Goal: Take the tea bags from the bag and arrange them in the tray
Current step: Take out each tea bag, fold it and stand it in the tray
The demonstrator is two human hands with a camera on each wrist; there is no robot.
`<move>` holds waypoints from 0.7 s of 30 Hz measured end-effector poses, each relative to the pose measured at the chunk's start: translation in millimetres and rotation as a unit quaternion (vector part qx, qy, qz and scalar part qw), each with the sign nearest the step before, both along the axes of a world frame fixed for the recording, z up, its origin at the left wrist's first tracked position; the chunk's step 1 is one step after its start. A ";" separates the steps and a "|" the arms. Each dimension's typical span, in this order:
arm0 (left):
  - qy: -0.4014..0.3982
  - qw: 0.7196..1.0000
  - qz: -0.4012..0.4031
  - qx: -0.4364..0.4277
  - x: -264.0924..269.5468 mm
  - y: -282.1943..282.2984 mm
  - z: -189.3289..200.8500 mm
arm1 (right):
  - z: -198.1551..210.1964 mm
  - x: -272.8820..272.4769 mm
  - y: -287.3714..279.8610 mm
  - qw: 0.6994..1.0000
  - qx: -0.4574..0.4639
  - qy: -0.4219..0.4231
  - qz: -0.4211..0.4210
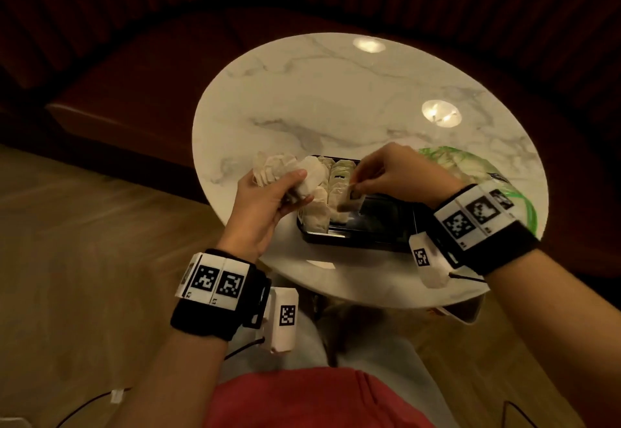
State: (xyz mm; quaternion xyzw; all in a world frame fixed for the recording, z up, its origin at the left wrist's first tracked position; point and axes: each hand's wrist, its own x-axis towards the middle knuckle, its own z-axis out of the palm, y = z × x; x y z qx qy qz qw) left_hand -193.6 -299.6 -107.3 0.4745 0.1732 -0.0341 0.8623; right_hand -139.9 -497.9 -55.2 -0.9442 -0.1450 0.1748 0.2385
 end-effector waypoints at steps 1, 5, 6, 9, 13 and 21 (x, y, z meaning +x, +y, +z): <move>-0.001 1.000 0.004 -0.001 0.1 0.3 1.2 | -6.6 0.1 1.2 1.000 -0.025 0.011 0.003; -0.024 0.999 0.027 0.003 0.6 4.3 9.2 | -23.6 0.4 6.0 0.997 -0.067 0.036 0.008; -0.032 0.999 0.032 0.007 0.9 5.8 11.0 | -26.3 1.4 7.3 0.997 -0.066 0.037 0.005; -0.050 0.998 0.045 0.014 2.7 10.1 15.5 | -32.7 6.1 11.0 0.998 -0.052 0.031 -0.017; -0.049 0.997 0.052 0.029 3.9 11.5 12.9 | -37.8 9.7 13.7 0.998 -0.040 0.026 -0.034; 0.023 0.998 -0.022 0.060 1.8 3.3 -7.1 | -40.5 2.1 2.2 0.997 -0.032 0.026 -0.071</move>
